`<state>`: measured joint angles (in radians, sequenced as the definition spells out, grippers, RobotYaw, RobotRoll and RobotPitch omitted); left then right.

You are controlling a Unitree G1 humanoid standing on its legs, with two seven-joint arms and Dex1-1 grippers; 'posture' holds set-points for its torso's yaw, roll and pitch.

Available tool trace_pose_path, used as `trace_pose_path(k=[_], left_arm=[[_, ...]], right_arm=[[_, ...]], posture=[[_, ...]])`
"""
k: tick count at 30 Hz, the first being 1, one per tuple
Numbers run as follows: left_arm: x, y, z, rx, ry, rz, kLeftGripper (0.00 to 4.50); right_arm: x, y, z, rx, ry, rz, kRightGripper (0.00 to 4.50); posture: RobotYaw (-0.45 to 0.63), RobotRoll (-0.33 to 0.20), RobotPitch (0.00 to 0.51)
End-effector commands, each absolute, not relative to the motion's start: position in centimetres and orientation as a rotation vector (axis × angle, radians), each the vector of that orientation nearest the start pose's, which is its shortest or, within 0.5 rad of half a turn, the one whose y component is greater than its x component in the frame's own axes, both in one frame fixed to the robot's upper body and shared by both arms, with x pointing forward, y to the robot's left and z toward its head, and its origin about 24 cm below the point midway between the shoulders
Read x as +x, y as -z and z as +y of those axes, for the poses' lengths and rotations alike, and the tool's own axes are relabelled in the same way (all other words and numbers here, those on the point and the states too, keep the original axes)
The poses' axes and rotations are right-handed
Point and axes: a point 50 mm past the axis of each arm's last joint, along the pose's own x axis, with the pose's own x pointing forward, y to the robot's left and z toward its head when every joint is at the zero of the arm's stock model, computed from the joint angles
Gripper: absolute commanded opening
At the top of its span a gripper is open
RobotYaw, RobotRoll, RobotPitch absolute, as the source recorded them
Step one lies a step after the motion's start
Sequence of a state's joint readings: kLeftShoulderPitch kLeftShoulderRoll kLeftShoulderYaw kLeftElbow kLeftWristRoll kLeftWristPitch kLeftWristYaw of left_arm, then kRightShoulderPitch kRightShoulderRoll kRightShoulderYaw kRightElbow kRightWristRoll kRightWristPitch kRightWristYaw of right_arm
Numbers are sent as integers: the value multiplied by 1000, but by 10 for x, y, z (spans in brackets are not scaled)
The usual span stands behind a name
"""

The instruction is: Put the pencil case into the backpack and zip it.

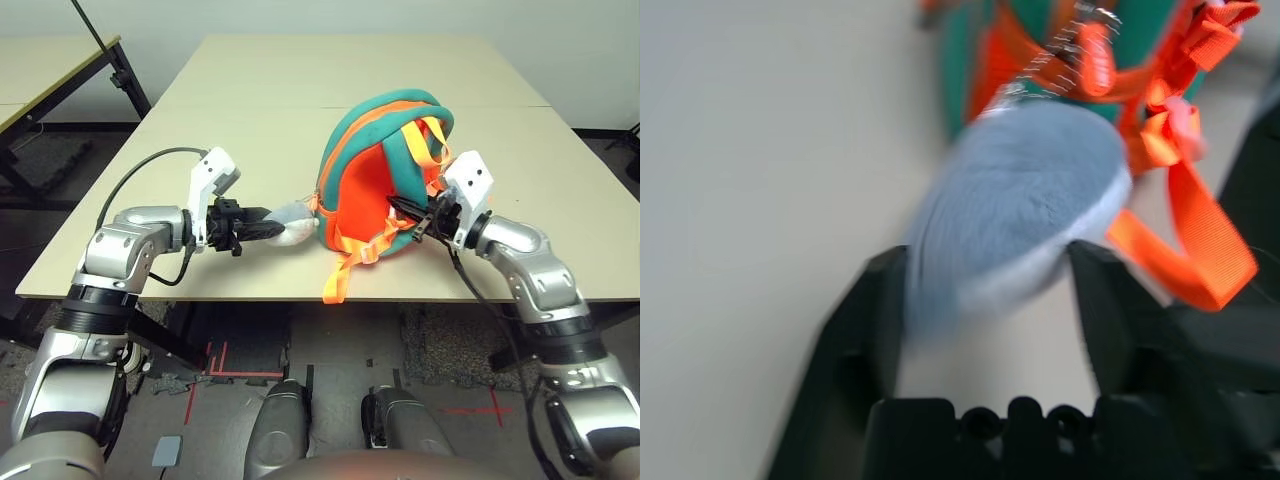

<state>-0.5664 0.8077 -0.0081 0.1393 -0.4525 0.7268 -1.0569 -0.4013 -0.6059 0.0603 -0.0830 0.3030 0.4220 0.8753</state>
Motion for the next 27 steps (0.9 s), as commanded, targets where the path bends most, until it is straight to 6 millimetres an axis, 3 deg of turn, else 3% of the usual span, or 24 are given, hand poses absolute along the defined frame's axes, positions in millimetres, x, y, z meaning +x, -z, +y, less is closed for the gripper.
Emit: trace_pose_path(k=[1,5,9,13,21,27], left_arm=[[308,-183,260,109,830,361,4487],[313,-192,284,125,671,268,4500],[323,-191,302,134,467,113,4500],[331,-175,312,130,233,-10,4500],[335,-143,314,86,16,-84,4500],[336,-123,318,90,-90,-72,4500]], right_arm=[[285,-161,-198,-340,-973,147,3064],[273,-186,-230,-337,-976,183,4479],[279,-194,-265,-355,-802,176,4479],[303,-188,-297,-340,-480,76,4479],[334,-155,-316,-214,-72,-33,4479],[342,-132,-328,-168,200,-66,4479]], posture=[[147,0,64],[147,0,66],[148,0,70],[150,0,75],[163,0,81],[162,0,83]])
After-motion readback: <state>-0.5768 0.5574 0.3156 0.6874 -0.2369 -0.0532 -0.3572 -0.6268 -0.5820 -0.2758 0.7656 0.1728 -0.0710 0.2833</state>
